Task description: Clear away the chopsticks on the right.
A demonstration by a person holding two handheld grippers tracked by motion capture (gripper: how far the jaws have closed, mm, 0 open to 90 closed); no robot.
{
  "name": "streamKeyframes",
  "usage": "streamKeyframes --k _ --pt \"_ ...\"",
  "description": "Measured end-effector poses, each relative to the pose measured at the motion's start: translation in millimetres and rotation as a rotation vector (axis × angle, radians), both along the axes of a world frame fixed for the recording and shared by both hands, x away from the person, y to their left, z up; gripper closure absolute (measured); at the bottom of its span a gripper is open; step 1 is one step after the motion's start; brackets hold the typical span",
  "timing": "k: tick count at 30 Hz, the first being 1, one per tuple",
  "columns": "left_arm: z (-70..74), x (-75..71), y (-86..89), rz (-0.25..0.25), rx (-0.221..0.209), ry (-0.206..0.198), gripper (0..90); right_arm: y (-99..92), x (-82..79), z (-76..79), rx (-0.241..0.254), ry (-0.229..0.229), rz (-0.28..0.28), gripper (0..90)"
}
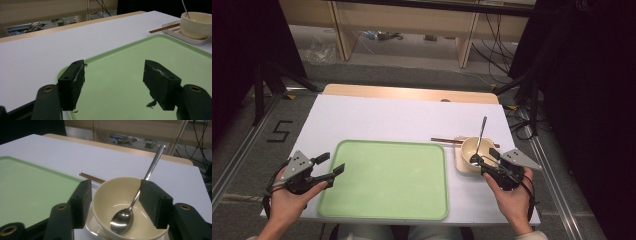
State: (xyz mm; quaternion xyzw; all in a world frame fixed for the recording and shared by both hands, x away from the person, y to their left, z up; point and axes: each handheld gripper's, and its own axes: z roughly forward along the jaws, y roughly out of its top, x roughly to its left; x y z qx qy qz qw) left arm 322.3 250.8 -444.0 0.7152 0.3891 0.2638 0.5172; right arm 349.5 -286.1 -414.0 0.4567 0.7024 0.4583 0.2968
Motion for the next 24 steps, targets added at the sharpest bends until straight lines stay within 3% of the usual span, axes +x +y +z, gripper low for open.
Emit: streamKeyframes --k 1,3,5,6,7,10,11,14,16,17,20,24 --pt "0.2 -0.2 0.7 -0.008 0.003 -0.006 33.8 -0.6 1.2 2.0 -0.033 0.020 -0.009 48.9" --pt "0.6 -2.1 0.4 -0.003 -0.011 -0.001 33.9 0.7 6.0 2.3 -0.019 0.041 -0.005 54.0" --pt "0.7 -2.9 -0.3 -0.003 -0.012 0.003 33.9 2.6 13.4 5.2 -0.026 0.105 -0.024 54.9" --pt "0.7 -2.9 -0.3 -0.003 -0.012 0.003 33.9 2.6 13.4 5.2 -0.026 0.105 -0.024 54.9" --pt "0.4 -1.9 -0.1 -0.007 -0.001 0.001 34.0 3.8 19.5 8.8 -0.044 0.147 -0.035 57.2" --pt "-0.1 -1.8 -0.3 -0.007 -0.002 0.005 34.0 5.7 26.5 12.5 -0.053 0.161 -0.041 57.3" --pt "-0.3 -1.8 0.1 -0.008 -0.001 0.001 34.0 8.9 32.6 17.7 -0.053 0.202 -0.056 57.3" --pt "-0.5 -1.8 0.6 -0.007 -0.007 0.004 34.0 8.8 41.2 21.8 -0.063 0.190 -0.052 57.3" --pt "-0.7 -1.8 0.4 -0.007 -0.005 0.006 34.0 12.6 49.8 28.2 -0.045 0.220 -0.062 58.1" --pt "-0.7 -1.7 0.3 -0.009 -0.003 0.004 34.0 12.3 53.7 29.5 -0.066 0.210 -0.058 58.4" --pt "-0.7 -1.1 0.2 -0.017 -0.006 -0.007 34.0 15.1 61.0 31.6 -0.044 0.221 -0.057 59.1" --pt "-0.7 -1.6 0.2 -0.011 -0.008 -0.001 34.1 14.7 67.4 33.2 -0.051 0.222 -0.059 59.2"
